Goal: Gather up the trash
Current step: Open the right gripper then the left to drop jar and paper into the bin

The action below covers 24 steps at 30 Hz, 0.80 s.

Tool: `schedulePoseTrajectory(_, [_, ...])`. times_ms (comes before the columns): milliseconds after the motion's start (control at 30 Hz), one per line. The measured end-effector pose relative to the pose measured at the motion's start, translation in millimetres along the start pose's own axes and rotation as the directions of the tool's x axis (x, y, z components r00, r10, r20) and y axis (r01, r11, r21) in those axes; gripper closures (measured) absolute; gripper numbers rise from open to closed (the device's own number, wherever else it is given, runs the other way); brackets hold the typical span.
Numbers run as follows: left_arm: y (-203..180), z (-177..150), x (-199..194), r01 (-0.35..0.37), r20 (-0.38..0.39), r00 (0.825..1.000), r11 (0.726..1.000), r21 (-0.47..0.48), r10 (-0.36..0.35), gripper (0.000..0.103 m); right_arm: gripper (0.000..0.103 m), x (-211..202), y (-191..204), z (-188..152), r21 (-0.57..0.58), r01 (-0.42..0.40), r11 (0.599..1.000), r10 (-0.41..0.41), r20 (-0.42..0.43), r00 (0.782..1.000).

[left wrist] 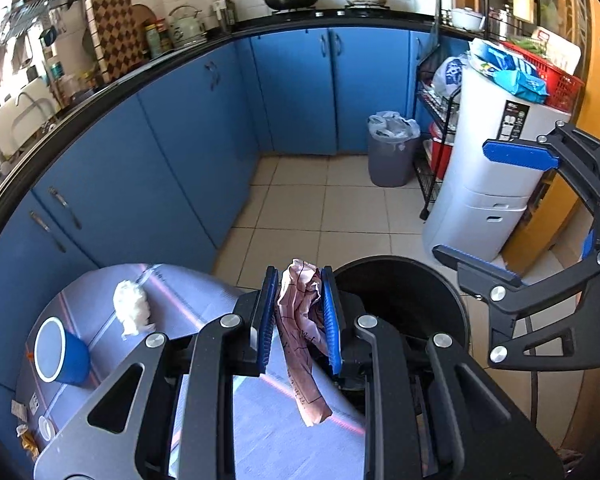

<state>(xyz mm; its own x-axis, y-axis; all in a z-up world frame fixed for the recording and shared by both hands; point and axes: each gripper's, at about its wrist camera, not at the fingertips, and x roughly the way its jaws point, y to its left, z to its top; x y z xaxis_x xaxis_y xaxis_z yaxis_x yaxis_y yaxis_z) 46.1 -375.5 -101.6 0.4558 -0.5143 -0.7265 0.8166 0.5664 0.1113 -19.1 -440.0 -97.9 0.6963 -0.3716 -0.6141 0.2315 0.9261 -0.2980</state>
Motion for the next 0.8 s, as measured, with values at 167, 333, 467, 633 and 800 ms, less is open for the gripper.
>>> schedulePoseTrajectory(167, [-14,11,6,0.046,-0.001,0.999,0.999,0.011,-0.046,0.080,0.020,-1,-10,-6,0.020,0.016,1.000,-0.016,-0.010,1.000])
schedulePoseTrajectory(333, [-21,20,10,0.046,0.011,0.999,0.999,0.010,-0.046,0.075,0.020,0,-20,-13,0.036,0.030,0.999,-0.029,-0.018,0.999])
schedulePoseTrajectory(467, [-21,23,6,0.036,0.064,0.997,0.999,-0.005,-0.036,0.006,0.020,2,-23,-17,0.041,0.033,0.999,-0.032,-0.025,0.999])
schedulePoseTrajectory(633, [-22,26,6,0.013,0.080,0.997,1.000,-0.004,-0.013,0.004,0.020,6,-24,-19,0.044,0.035,0.998,-0.033,-0.030,0.999])
schedulePoseTrajectory(800, [-14,26,6,0.011,0.078,0.997,1.000,-0.025,-0.009,0.004,0.020,7,-24,-19,0.041,0.033,0.999,-0.031,-0.034,0.999])
